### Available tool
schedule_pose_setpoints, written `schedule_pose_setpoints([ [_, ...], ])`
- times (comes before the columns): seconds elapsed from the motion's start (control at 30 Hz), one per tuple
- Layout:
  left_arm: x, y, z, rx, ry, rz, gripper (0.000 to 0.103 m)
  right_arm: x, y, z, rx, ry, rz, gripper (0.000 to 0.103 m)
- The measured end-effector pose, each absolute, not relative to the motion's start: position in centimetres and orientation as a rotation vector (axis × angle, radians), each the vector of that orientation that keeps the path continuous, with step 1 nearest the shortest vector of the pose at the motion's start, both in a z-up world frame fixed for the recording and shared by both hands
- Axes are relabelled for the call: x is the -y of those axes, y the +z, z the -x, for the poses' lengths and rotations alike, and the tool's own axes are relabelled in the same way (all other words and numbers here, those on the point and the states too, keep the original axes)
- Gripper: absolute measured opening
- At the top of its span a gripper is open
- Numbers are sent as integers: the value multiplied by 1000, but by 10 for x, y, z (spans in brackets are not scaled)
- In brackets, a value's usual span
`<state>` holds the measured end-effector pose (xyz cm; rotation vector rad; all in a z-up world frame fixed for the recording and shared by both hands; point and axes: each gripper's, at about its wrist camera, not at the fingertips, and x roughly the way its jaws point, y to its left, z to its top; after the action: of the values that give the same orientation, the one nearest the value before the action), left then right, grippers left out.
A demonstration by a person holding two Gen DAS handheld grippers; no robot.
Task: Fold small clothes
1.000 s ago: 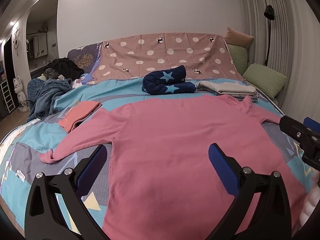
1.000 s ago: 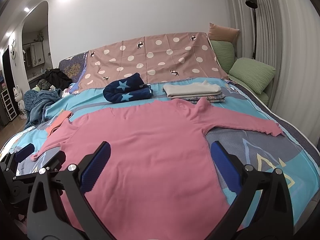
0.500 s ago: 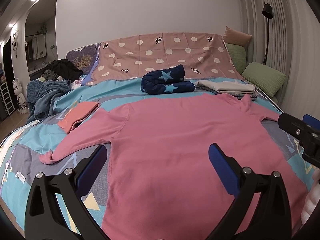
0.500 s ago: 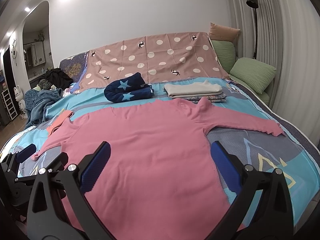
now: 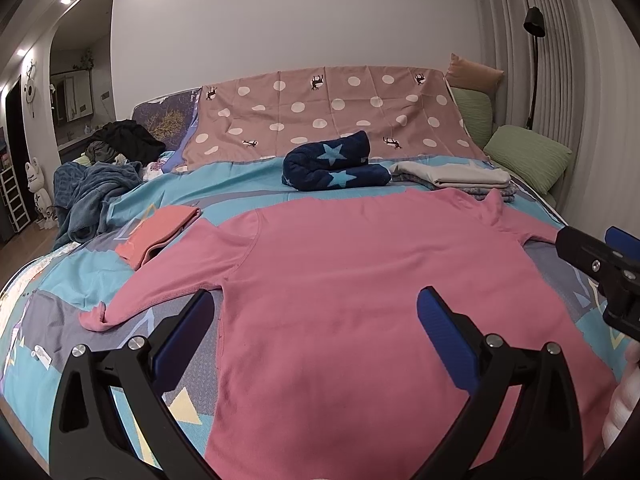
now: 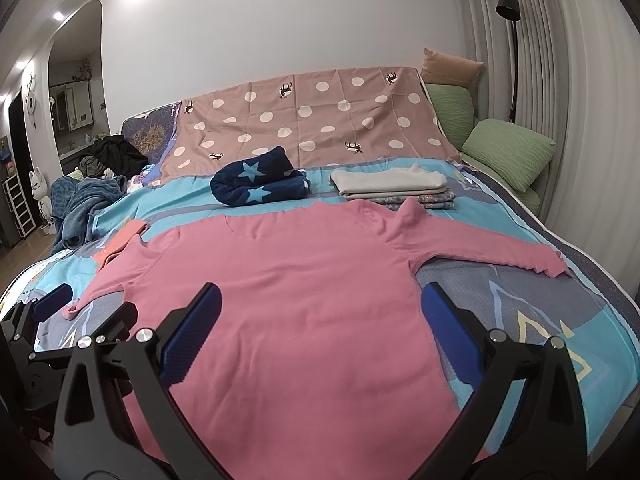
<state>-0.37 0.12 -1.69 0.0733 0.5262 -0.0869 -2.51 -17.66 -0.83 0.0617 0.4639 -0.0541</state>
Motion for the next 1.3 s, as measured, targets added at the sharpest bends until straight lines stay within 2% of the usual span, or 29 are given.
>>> schedule_pose_setpoints([
  [0.43,-5,-18,2,-541,-85,-65,102,174,-11,22,-472,2,-59,80],
  [0.8,-21,-32,-7,-584,-102,-1,101,165,-17,16,-486,-4,-25,79],
  [1.3,-58,-47,-24,-631,-82,68,101,144,-35,-18,-609,23,-39,79],
])
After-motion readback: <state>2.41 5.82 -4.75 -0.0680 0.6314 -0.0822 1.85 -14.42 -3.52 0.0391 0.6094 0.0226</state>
